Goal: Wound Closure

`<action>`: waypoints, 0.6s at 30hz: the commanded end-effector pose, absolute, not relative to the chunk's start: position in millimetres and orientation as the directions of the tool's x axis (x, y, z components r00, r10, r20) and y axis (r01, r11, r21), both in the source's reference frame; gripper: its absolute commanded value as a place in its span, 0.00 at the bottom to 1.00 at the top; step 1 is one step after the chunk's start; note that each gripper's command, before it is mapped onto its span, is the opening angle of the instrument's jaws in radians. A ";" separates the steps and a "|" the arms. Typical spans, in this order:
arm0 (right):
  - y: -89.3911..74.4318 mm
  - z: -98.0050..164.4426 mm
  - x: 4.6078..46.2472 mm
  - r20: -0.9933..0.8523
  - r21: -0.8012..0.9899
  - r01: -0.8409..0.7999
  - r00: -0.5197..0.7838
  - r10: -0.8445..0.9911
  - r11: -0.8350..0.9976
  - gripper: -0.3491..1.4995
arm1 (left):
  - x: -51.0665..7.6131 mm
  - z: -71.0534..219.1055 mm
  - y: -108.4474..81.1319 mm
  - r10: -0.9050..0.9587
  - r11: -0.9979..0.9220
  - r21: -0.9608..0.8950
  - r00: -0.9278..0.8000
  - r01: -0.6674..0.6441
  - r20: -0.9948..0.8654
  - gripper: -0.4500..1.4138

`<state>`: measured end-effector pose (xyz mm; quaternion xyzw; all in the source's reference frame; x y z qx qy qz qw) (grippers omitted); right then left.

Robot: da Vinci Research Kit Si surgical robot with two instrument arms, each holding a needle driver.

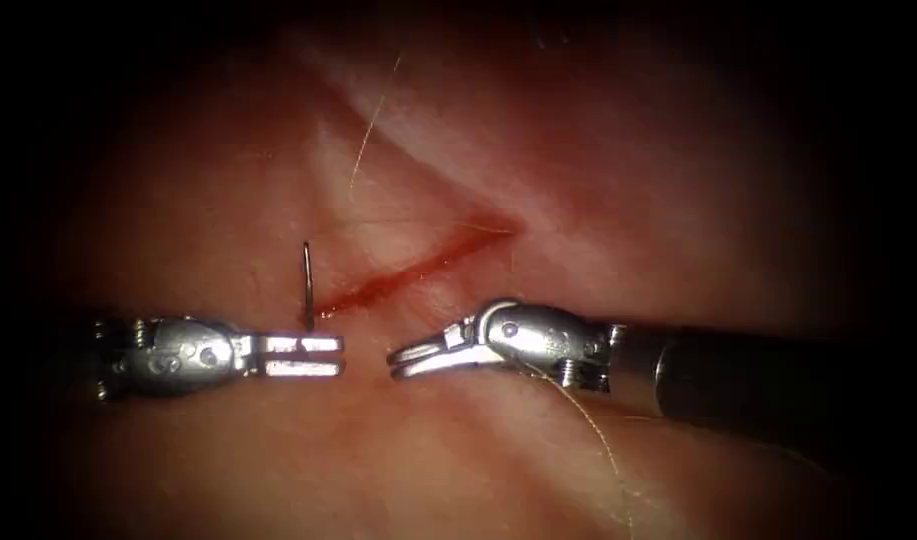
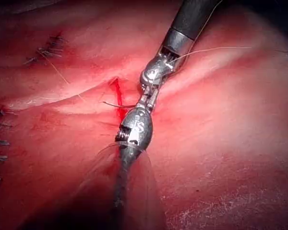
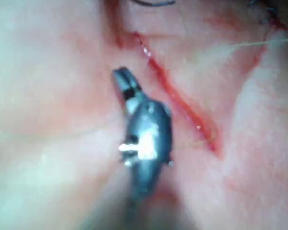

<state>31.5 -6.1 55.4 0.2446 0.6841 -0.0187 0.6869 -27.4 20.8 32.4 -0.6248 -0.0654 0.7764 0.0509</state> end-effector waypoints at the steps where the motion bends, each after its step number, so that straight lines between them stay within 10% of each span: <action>1: -5.9 55.7 32.0 -0.950 0.308 0.359 0.062 0.306 0.881 0.00 | -27.9 33.0 20.7 0.161 -0.986 -0.165 -0.213 0.004 -0.964 0.00; 18: -9.0 52.5 30.6 -0.950 0.313 0.418 0.152 0.274 0.853 0.00 | -27.9 33.0 20.7 0.161 -0.986 -0.165 -0.213 0.004 -0.964 0.00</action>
